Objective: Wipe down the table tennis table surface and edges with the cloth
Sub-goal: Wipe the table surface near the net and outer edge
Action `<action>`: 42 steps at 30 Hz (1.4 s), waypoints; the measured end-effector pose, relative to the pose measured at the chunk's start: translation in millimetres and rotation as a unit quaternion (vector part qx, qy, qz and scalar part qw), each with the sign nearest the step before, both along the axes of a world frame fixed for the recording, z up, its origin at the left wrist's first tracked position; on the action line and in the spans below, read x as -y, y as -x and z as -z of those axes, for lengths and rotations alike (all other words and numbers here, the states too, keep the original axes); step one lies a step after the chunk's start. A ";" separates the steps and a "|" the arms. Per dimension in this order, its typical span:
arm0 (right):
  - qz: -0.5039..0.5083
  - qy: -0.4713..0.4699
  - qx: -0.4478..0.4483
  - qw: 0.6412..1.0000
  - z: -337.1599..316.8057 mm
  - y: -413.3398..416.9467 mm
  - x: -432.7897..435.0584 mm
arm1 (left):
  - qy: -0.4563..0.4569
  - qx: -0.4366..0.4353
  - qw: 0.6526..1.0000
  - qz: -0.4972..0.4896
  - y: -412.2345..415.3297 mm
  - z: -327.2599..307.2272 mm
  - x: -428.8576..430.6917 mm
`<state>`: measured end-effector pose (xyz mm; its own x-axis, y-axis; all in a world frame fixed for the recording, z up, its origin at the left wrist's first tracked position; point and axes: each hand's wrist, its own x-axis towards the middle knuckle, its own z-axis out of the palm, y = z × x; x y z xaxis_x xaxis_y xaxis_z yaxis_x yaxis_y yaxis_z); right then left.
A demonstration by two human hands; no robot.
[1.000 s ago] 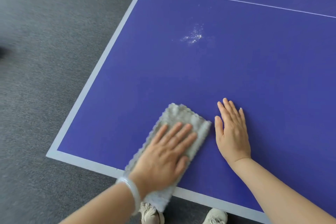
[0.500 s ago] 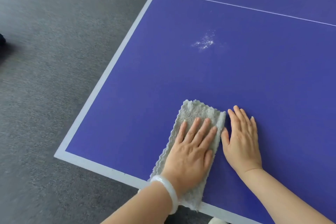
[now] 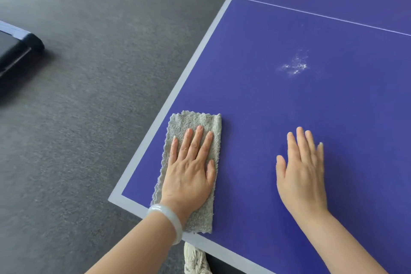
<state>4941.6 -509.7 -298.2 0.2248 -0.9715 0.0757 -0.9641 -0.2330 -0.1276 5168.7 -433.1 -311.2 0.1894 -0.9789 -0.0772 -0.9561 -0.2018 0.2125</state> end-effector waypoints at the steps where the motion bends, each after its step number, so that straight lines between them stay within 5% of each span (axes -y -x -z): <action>1: 0.007 -0.020 0.026 0.999 1.1 -24.2 8.1 | 0.000 -0.002 1.000 0.000 -0.8 -0.2 0.9; 13: 0.048 -0.006 0.032 0.998 20.7 -79.5 16.3 | 0.021 -0.040 0.999 0.002 -19.4 -1.6 -35.7; 19: 0.056 0.007 0.026 0.998 20.6 -82.8 16.2 | -0.004 -0.023 0.991 -0.134 -87.8 1.2 -64.0; 23: 0.052 0.008 0.031 0.998 22.0 -80.4 17.0 | -0.040 -0.121 0.965 -0.230 -106.5 -2.3 -26.4; 28: 0.044 0.007 0.042 0.998 22.8 -80.8 14.9 | -0.010 -0.011 0.986 -0.165 -39.7 -1.0 -50.6; 36: 0.035 0.006 0.046 0.998 24.6 -79.0 13.7 | -0.002 -0.051 0.998 -0.029 -17.3 -2.5 0.1; 42: 0.040 0.005 0.037 0.999 24.3 -82.7 14.7 | -0.020 -0.013 0.994 -0.106 -71.9 2.3 121.0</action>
